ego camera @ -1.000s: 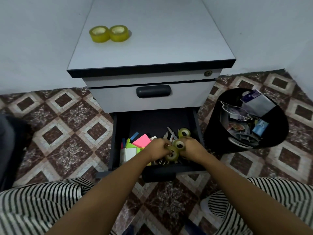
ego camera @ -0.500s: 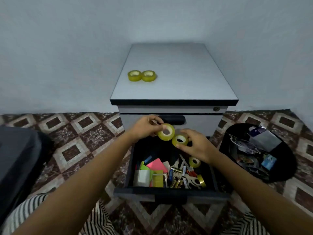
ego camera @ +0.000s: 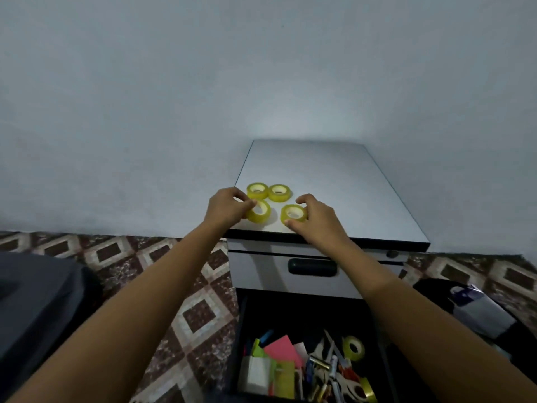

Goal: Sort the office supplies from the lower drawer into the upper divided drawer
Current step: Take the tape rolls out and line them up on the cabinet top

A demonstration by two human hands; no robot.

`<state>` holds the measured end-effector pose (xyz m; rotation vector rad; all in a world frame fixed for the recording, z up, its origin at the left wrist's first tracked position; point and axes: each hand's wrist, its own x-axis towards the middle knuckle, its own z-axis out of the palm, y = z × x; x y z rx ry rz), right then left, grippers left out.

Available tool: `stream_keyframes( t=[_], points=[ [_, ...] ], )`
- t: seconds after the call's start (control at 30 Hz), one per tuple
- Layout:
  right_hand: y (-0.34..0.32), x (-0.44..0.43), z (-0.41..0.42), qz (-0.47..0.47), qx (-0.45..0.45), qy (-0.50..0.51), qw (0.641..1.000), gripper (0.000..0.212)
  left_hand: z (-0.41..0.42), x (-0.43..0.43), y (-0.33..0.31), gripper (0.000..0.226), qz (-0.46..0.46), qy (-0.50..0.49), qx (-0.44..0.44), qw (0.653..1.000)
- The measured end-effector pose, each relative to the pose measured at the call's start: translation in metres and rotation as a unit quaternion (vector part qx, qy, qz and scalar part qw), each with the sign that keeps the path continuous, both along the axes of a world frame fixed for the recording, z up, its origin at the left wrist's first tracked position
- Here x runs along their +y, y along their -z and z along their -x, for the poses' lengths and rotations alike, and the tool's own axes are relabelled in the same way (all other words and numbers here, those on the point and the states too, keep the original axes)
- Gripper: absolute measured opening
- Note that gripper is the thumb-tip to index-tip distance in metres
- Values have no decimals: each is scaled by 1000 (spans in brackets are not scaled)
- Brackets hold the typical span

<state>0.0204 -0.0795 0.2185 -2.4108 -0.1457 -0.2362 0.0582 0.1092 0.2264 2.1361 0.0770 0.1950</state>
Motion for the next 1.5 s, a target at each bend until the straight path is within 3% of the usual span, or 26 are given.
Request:
stream_keyframes(
  t=[0.23,0.4,0.5,1.2,1.37,1.5],
  points=[
    [9,18,-33,111,6,37,993,50,-23,-4,15,36,-172,-10,-15,985],
    [10,19,-37,76,16,25,997,57,-17,4,25,61,-194,59,-32,979],
    [11,20,-37,58,13,23,998,54,-14,6,26,58,-211,68,-40,974],
    [10,34,-45,15,-11,-2,1000,54,-22,3,25,57,-136,56,-36,988],
    [10,21,-32,12,-33,-7,999,56,0,-8,28,51,-136,42,-144,979],
    [21,-3,-3,9,-74,-20,997,54,34,-33,40,33,-113,95,-213,966]
  ],
)
